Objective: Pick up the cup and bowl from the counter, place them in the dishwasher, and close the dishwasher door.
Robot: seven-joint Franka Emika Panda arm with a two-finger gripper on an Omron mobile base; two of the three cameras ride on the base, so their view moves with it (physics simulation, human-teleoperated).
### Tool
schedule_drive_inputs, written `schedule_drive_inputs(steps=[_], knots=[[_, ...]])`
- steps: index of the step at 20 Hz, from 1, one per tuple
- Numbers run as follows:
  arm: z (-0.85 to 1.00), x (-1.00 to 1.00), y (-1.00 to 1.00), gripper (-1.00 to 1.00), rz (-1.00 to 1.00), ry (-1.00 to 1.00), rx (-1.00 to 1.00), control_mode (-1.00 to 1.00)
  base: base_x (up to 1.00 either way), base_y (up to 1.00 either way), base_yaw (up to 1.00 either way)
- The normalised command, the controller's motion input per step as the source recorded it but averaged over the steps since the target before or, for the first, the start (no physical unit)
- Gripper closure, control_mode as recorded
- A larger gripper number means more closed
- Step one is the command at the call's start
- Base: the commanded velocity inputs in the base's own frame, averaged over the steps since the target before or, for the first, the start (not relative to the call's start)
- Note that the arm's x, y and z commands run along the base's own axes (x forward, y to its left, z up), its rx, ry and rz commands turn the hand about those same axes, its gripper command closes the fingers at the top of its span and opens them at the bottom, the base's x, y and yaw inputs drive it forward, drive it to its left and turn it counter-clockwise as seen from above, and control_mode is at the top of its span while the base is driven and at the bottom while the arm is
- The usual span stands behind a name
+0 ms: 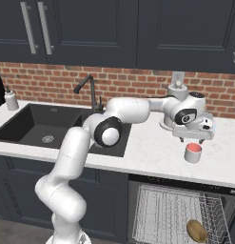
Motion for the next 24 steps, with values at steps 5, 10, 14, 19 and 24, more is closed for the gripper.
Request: schedule_drive_inputs(steps=[5,10,14,19,24], knots=[[0.00,0.13,0.10,-1.00,0.00,0.00,0.00,-1.00,0.00,0.00,0.00],[-0.05,0.00,0.27,-1.00,0.00,0.00,0.00,-1.00,0.00,0.00,0.00],[-0.19,0.00,0.10,-1.00,0.00,0.00,0.00,-1.00,0.00,0.00,0.00],[-0.32,-0.02,0.03,-1.00,0.00,0.02,0.00,-1.00,0.00,0.00,0.00],[-0.31,-0.05,0.10,-1.00,0.00,0.05,0.00,-1.00,0.00,0.00,0.00]])
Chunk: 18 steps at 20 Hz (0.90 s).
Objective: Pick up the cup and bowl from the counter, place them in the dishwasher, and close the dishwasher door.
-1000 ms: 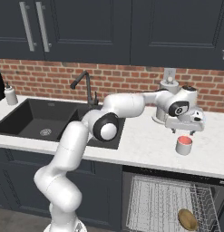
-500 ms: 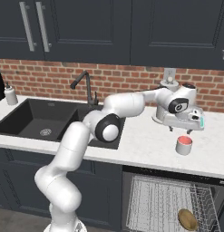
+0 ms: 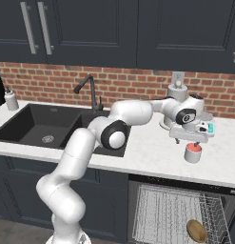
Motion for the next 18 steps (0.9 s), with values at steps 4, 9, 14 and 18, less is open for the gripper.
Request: schedule_drive_inputs(steps=[4,9,14,18], knots=[[-0.22,-0.01,0.04,-1.00,0.00,0.06,0.00,-1.00,0.00,0.00,0.00],[-0.26,0.00,0.00,-1.00,0.00,0.04,0.00,-1.00,0.00,0.00,0.00],[-0.29,0.02,0.00,-1.00,0.00,0.00,0.00,-1.00,0.00,0.00,0.00],[-0.05,0.15,0.00,-1.00,0.00,-0.01,0.00,-1.00,0.00,0.00,0.00]])
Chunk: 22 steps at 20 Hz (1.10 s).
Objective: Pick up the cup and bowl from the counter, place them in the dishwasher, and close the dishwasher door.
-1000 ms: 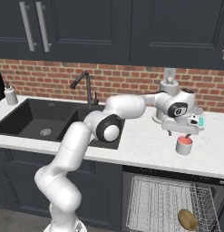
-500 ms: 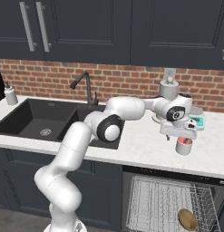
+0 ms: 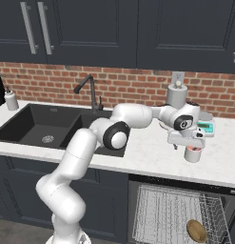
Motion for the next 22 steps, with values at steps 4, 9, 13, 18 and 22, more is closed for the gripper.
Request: schedule_drive_inputs(steps=[4,9,13,18,22], knots=[[-0.02,0.08,0.00,-1.00,0.00,0.00,0.00,-1.00,0.00,0.00,0.00],[-0.05,0.00,0.00,-1.00,0.00,0.00,0.00,-1.00,0.00,0.00,0.00],[-0.09,0.00,0.00,1.00,0.00,0.00,0.00,-1.00,0.00,0.00,0.00],[-0.03,0.00,0.00,1.00,0.00,0.00,0.00,-1.00,0.00,0.00,0.00],[0.00,0.00,0.00,1.00,0.00,0.00,0.00,-1.00,0.00,0.00,0.00]])
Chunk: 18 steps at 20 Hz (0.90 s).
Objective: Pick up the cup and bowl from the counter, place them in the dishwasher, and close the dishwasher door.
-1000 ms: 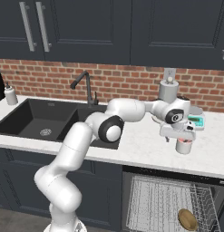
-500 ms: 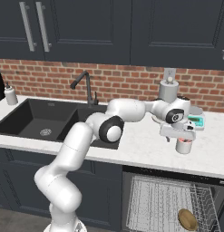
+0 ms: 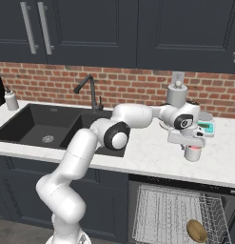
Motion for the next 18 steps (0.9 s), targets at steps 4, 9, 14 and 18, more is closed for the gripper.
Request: schedule_drive_inputs(steps=[4,9,14,18], knots=[[0.00,-0.01,0.02,1.00,0.00,0.00,0.00,-1.00,0.00,0.00,0.00],[0.04,-0.53,0.03,1.00,-0.01,-0.05,0.01,-1.00,0.00,0.00,0.00],[0.38,-1.00,0.09,1.00,0.00,-0.19,0.08,-1.00,0.00,0.00,0.00],[0.08,-0.91,0.36,1.00,0.03,-0.06,0.00,-1.00,0.00,0.00,0.00]])
